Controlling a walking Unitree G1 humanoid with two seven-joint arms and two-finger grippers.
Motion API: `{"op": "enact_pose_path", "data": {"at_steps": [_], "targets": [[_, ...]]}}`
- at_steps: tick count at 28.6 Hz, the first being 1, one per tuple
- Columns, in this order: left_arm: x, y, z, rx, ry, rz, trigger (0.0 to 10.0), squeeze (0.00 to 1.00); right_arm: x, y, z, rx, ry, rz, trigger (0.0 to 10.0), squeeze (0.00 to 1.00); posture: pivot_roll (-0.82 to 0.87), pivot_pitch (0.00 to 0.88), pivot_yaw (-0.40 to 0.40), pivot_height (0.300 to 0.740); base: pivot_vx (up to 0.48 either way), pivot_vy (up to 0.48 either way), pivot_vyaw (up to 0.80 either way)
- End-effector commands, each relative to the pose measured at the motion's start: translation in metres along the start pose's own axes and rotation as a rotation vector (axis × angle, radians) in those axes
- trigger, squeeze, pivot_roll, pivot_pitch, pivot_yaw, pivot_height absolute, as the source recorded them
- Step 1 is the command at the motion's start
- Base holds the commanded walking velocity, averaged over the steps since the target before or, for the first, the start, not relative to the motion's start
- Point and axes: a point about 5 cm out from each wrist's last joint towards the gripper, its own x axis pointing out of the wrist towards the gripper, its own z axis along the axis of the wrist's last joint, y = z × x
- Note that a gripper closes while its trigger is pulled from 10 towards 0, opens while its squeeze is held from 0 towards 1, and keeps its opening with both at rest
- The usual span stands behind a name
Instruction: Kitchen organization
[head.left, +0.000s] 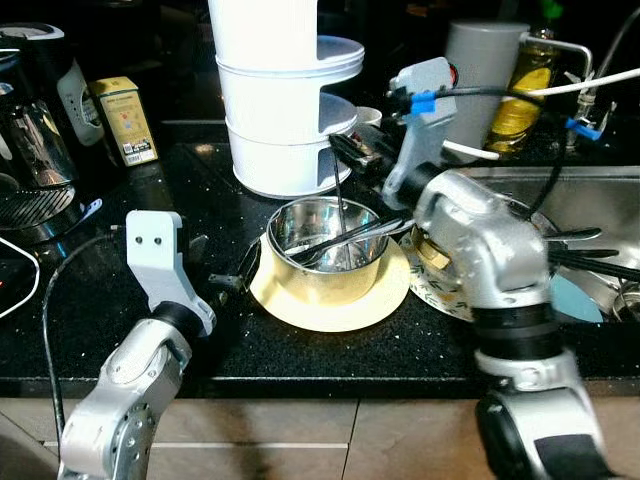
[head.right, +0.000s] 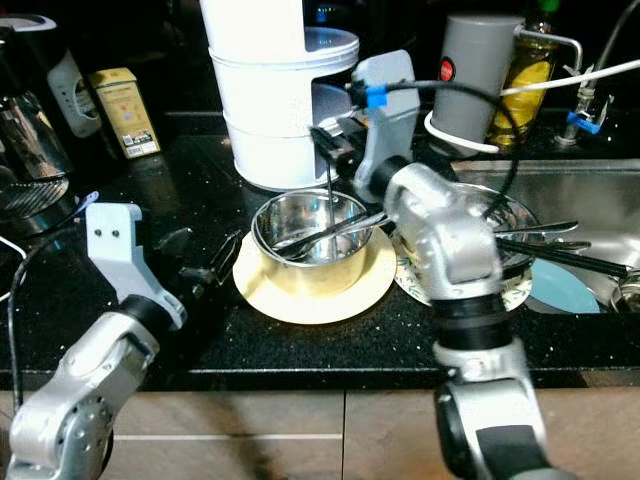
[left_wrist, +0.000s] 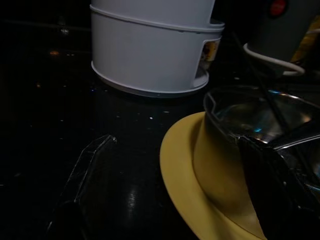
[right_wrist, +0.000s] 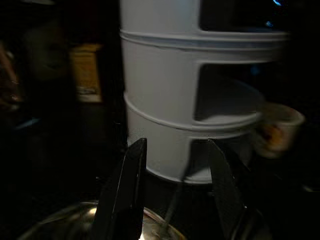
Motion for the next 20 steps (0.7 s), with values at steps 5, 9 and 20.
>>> {"op": "enact_pose_path", "data": {"at_steps": [5,9,20], "targets": [[-0.002,0.003,-0.010,0.058,0.020,0.016,10.0,0.00,0.000,0.008,-0.007,-0.005,0.134,0.008,10.0,0.00,0.08,0.000,-0.011,0.740,0.000,0.000,0.00],[-0.002,-0.001,-0.013,0.090,0.022,-0.006,10.0,0.00,0.004,0.017,-0.012,0.101,0.185,0.018,10.0,0.00,0.08,0.000,-0.012,0.740,0.000,0.000,0.00],[0.004,-0.007,-0.008,0.096,-0.015,-0.024,10.0,0.00,0.013,0.009,-0.026,0.167,0.248,-0.127,10.0,0.00,0.08,0.000,-0.003,0.740,0.000,0.000,0.00]]}}
